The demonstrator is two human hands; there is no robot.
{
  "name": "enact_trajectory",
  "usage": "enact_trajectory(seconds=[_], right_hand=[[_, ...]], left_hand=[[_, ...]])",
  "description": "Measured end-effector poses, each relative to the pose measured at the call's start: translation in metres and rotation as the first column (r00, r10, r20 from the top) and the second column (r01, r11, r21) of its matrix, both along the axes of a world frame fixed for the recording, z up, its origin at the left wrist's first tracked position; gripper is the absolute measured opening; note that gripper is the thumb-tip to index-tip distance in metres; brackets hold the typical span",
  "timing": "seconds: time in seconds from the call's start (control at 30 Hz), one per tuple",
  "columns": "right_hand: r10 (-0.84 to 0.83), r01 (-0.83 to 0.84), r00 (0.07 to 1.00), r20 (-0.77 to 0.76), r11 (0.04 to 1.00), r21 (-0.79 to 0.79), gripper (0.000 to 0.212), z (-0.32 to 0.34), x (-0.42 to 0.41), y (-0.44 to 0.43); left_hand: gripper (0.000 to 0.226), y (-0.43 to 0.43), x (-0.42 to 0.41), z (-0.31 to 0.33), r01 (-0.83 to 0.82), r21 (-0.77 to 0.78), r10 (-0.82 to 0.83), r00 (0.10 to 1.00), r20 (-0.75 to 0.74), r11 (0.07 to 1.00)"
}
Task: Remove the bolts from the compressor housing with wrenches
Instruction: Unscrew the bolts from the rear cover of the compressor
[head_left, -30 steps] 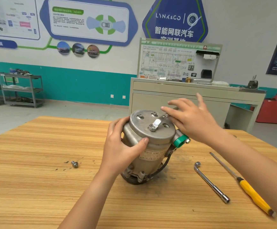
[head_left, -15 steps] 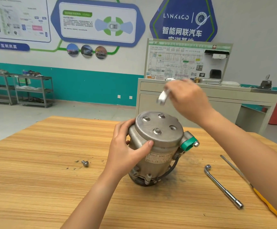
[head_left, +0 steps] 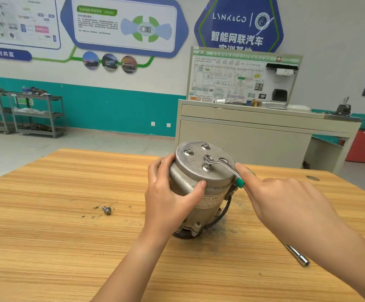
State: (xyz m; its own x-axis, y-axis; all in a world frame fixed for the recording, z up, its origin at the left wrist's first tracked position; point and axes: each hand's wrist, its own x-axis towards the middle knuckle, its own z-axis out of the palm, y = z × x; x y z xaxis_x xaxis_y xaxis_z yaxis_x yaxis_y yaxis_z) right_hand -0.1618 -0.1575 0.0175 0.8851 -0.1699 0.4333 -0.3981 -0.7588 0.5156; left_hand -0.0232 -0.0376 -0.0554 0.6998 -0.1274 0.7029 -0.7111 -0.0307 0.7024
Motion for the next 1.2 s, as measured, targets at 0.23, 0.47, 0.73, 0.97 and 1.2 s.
enact_trajectory(seconds=[0.23,0.47,0.73,0.97,1.2], right_hand=[[-0.111,0.112,0.987,-0.115,0.994,-0.003,0.072,0.007,-0.010,0.013],[-0.032,0.031,0.987,-0.158,0.999,-0.005,0.078,0.008,-0.009,0.021],[0.370,-0.370,0.922,0.111,0.929,-0.023,0.032,0.016,0.003,-0.044],[0.404,-0.404,0.915,-0.022,0.911,-0.082,0.039,0.044,0.098,-0.072],[0.626,-0.522,0.711,0.320,0.775,-0.357,0.007,0.030,0.103,-0.070]], left_hand=[[0.081,-0.009,-0.018,-0.005,-0.142,0.017,0.142,0.989,0.035,0.990],[0.091,-0.019,-0.032,-0.003,-0.193,0.038,0.194,0.981,-0.031,0.981],[0.094,-0.013,-0.028,-0.003,-0.167,0.050,0.169,0.985,-0.022,0.985],[0.090,-0.015,-0.023,0.004,-0.139,0.092,0.139,0.990,0.011,0.986],[0.096,-0.019,-0.033,-0.001,-0.192,0.064,0.193,0.981,-0.010,0.979]])
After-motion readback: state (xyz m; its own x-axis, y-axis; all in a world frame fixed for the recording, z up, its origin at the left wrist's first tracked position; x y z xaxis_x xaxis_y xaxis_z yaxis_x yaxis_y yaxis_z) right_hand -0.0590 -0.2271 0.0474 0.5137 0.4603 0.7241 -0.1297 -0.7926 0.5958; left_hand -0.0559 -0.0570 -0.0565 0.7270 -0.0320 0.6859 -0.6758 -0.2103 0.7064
